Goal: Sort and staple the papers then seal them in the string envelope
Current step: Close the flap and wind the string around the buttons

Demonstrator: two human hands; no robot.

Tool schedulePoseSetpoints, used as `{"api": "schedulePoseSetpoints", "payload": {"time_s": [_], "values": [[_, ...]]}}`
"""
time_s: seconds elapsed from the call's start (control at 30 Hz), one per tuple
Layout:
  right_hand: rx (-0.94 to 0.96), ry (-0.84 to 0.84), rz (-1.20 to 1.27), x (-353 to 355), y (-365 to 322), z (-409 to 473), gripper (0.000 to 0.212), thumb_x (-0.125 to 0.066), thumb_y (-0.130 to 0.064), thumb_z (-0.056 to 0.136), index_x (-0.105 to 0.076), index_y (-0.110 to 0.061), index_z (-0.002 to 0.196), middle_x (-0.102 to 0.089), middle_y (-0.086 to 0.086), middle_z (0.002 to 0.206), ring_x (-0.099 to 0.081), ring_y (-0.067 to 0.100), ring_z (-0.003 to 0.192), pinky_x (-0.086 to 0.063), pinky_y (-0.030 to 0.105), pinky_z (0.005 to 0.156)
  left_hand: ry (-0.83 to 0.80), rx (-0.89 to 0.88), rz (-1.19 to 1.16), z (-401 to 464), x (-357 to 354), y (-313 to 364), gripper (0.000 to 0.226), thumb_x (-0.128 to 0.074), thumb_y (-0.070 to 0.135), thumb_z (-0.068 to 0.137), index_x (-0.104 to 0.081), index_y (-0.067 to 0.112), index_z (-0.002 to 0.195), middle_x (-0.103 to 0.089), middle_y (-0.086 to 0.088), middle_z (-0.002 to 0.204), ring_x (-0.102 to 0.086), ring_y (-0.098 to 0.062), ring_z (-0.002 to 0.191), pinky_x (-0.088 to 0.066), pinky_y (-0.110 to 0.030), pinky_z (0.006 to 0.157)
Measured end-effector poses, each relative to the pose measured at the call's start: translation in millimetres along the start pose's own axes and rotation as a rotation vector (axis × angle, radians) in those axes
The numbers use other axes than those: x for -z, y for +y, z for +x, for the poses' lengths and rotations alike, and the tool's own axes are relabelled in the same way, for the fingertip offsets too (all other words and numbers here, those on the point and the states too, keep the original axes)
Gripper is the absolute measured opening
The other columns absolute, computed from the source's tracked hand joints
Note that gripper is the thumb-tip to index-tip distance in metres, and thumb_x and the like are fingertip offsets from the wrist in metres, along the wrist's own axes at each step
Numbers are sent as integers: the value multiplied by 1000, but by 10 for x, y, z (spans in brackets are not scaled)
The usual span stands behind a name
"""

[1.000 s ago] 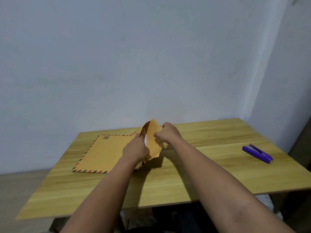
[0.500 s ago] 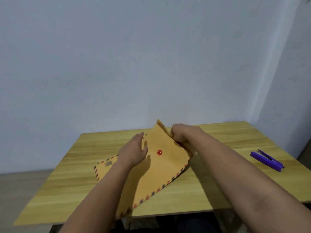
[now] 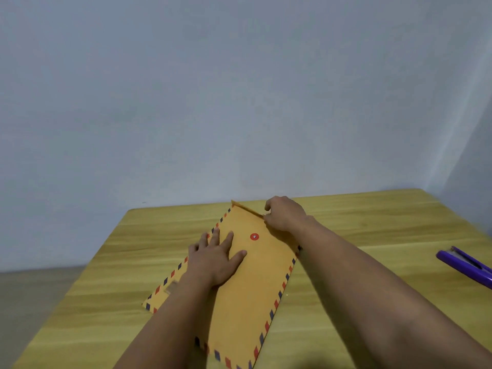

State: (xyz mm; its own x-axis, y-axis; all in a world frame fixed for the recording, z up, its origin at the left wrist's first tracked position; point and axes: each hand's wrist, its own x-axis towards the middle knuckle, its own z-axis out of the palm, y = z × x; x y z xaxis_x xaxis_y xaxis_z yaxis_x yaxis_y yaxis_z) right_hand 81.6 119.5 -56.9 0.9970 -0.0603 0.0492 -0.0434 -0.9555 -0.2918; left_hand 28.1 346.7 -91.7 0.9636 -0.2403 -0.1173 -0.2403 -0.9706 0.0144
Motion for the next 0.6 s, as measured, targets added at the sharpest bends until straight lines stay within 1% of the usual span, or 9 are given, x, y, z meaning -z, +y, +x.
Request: {"api": "schedulePoseSetpoints", "payload": {"time_s": [0.1,0.17,0.23,0.3,0.4,0.47,0.5,0.53,0.6], "values": [[2,-5,-94,-118,-9,-93,24,-61,-16,95,-75,-20,114,-72,2,108,-68,24,96,-61,40,82,-24,57,56,-67,71,101,84,-11,84,86,-6,42,159,-3,-2,170,-10,-35,153,-20,-56,115],[1,12,-119,-169,-31,-171,23,-59,-12,95,-76,-19,109,-71,2,100,-67,23,88,-62,41,79,-18,100,87,-147,99,193,86,-14,85,85,-15,40,158,-16,-5,167,-20,-37,148,-25,-58,110],[6,23,-124,-184,-52,-243,22,-59,-9,95,-75,-18,107,-70,3,98,-67,24,86,-62,41,79,9,122,118,-245,116,299,87,-19,86,84,-32,33,152,-34,-8,157,-31,-37,138,-35,-54,101],[6,20,-114,-178,-77,-319,20,-60,-8,94,-75,-17,105,-70,3,97,-67,24,86,-63,41,80,41,127,152,-343,145,384,83,-26,83,86,-48,25,141,-44,-8,147,-39,-34,130,-42,-47,91],[26,-4,-113,-119,-99,-424,17,-62,-12,92,-75,-19,100,-70,1,95,-67,22,84,-63,41,78,92,124,170,-404,203,423,72,-35,74,91,-54,20,135,-48,-9,144,-47,-32,126,-45,-44,89],[38,-22,-109,-31,-87,-478,14,-63,-16,92,-74,-20,99,-71,0,96,-67,22,86,-62,40,78,165,88,180,-353,247,364,68,-39,69,91,-49,20,137,-51,-9,141,-45,-31,128,-44,-45,91],[44,-32,-100,15,-80,-495,14,-64,-17,92,-75,-20,100,-71,0,98,-67,22,88,-62,39,78,209,46,185,-297,258,309,69,-41,68,91,-43,21,142,-48,-9,144,-41,-33,133,-43,-47,96],[49,-40,-85,54,-68,-501,13,-65,-18,92,-76,-21,100,-71,-1,99,-67,21,90,-61,38,78,238,-14,187,-222,263,247,74,-41,67,90,-33,23,149,-39,-10,152,-32,-35,140,-39,-50,103],[38,-64,-24,98,-37,-497,10,-68,-20,91,-77,-23,95,-71,-4,98,-67,18,90,-62,38,81,234,-146,186,-65,265,125,86,-38,66,88,-4,30,159,-7,-9,168,-4,-37,153,-23,-55,118]]}}
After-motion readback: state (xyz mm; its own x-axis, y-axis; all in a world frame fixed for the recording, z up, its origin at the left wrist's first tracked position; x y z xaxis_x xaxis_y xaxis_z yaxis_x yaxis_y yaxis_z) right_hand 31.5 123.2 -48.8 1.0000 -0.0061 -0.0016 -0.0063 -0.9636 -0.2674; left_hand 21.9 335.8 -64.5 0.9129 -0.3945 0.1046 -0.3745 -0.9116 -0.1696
